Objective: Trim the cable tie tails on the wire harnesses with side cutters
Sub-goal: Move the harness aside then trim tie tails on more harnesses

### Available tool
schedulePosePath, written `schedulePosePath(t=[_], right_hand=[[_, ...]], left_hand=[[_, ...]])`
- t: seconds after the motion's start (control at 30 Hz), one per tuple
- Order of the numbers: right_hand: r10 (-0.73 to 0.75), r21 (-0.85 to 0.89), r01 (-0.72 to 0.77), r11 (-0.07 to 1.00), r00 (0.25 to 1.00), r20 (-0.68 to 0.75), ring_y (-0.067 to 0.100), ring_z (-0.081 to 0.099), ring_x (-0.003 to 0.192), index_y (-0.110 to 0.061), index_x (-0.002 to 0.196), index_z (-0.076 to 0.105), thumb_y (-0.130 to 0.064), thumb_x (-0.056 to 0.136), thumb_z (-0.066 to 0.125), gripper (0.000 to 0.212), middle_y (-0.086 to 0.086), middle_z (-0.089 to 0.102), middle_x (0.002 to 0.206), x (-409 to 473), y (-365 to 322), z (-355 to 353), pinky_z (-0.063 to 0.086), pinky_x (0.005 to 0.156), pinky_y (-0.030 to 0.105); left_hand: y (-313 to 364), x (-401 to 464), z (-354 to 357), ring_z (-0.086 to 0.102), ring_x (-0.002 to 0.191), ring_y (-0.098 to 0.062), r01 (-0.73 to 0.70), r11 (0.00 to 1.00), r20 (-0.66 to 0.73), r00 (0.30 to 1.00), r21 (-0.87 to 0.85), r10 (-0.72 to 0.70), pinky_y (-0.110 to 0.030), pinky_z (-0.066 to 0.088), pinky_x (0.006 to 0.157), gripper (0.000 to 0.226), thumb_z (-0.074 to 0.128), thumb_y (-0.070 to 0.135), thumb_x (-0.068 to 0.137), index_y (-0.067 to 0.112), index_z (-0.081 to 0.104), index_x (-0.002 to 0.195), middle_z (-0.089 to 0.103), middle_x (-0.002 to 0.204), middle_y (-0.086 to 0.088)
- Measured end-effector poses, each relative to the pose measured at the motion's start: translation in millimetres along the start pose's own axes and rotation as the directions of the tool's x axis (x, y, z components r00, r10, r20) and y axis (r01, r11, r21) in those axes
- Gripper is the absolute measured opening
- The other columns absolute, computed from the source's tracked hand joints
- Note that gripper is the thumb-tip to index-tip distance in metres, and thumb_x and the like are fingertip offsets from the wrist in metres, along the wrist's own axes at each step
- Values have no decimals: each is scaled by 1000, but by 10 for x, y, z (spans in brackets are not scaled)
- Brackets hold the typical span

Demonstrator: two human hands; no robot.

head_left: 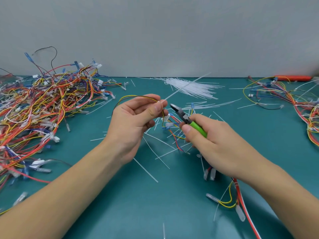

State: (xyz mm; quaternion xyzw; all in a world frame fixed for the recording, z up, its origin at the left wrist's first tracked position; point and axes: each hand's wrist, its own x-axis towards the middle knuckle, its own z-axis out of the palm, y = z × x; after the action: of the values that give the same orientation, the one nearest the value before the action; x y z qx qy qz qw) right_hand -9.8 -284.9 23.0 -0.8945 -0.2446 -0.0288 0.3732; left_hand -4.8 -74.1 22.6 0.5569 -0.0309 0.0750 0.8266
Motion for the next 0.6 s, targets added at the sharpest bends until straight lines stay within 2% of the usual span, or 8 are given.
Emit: schedulePosePath(t=[0.13,0.23,0.33,0.5,0.6], right_hand=[[-9,-35,10,999,1000,21,10,50,60,-37,79,49,-54,100,42,28,-18,57,64,-13,-26,15,36,55,22],[-14,-40,14,999,1000,-2,12,51,59,-38,77,48,-55,100,42,29,-14,57,64,-7,-24,13,37,54,23],[-23,-53,22,998,999,-23,14,54,61,-35,80,51,-56,100,42,30,-7,60,67,-2,-5,6,40,54,27],[-38,-69,38,997,999,3,13,49,59,-34,80,49,-55,101,42,30,-15,56,64,-12,3,12,37,54,30],[-40,-61,41,997,999,4,14,49,59,-32,82,50,-55,101,41,31,-13,57,64,-9,10,15,37,53,28]], left_hand=[[5,-17,17,74,85,-17,-24,999,37,999,48,22,-22,47,67,19,82,28,69,21,81,87,79,92,-6],[-11,-31,14,75,88,-20,-16,997,55,998,76,12,-20,50,65,22,82,27,71,18,80,91,77,94,-9],[-23,-42,17,77,90,-24,-10,995,59,998,95,5,-19,50,64,25,83,30,68,19,79,90,76,97,-2],[-31,-50,27,78,95,-27,10,994,57,998,104,-16,-18,50,61,23,83,29,71,21,80,92,78,100,-4],[-36,-53,22,78,95,-27,8,995,57,998,104,-14,-17,50,60,24,83,29,72,20,80,94,78,101,-5]])
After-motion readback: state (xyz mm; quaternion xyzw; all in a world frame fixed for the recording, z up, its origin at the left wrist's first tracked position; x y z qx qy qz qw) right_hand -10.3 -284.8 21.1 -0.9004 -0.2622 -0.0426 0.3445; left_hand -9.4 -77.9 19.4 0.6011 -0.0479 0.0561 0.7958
